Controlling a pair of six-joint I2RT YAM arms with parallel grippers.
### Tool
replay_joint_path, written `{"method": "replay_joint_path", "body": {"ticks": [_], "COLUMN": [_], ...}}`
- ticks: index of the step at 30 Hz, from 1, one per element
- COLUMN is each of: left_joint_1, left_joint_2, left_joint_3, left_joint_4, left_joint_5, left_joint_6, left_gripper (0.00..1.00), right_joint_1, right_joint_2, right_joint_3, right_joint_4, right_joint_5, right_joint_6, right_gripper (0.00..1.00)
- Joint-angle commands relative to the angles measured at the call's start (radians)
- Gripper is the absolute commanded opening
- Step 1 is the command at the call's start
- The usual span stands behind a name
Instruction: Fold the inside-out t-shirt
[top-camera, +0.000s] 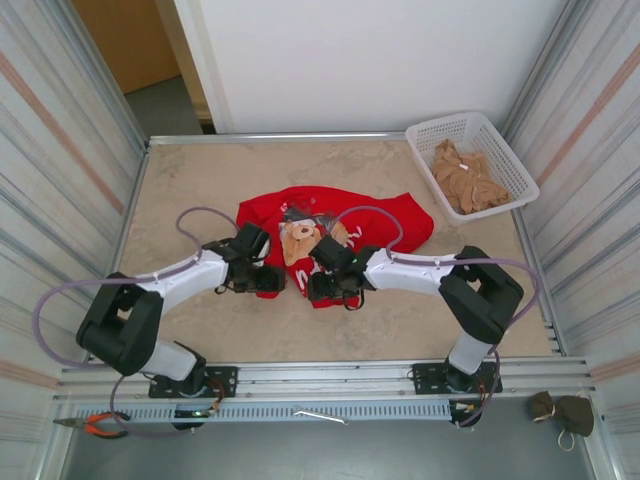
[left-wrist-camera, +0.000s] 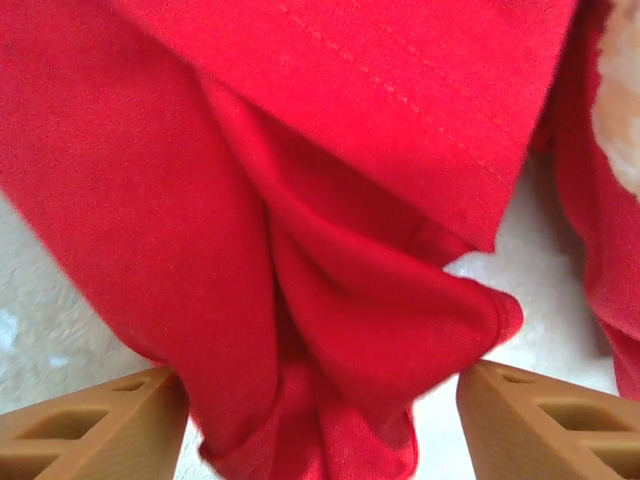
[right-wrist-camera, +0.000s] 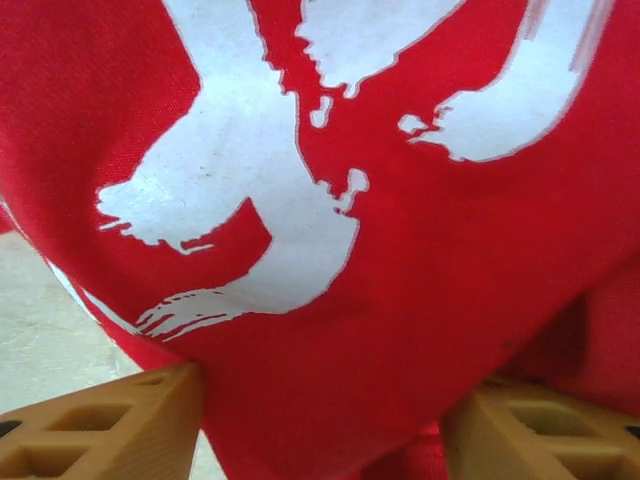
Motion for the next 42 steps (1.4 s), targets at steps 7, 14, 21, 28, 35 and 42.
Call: {"method": "replay_joint_path", "body": {"ticks": [7,14,21,28,35,42], "left_joint_1": [0.025,0.199,0.444,0.588,0.567,0.189], "left_joint_2": [0.058,-0.299,-0.51,-0.224,-0.048,-0.224], "left_joint_3": [0.036,0.042,0.092,0.199,0.352,0.286], "left_joint_4": [0.058,-0.084,-0.184,-0.112,-0.08,-0.096], "left_joint_5": [-0.032,0.101,0.299,0.302,0.249,0.051], "left_joint_6": [0.021,0.019,0.027,0.144,0.229,0.262], "left_gripper": [0.0,0.0,0.0,0.1,0.62,0.71], "right_joint_1": [-0.085,-0.298,-0.439,-0.527,-0.564,-0.463], "right_joint_2": [-0.169,-0.487,-0.55,-0.295,-0.067,-0.289], "right_joint_3": [-0.001,0.056,0.195,0.232,0.279,0.111], "right_joint_4": [-0.05,-0.237,-0.357,-0.279,-0.21,-0.228], "right_joint_5": [-0.018,-0.188,-0.318,-0.437,-0.342,-0.134], "right_joint_6": [-0.038,-0.152,-0.229,-0.271,-0.293,-0.288], "right_gripper": [0.0,0.0,0.0,0.0,0.53,0.67]}}
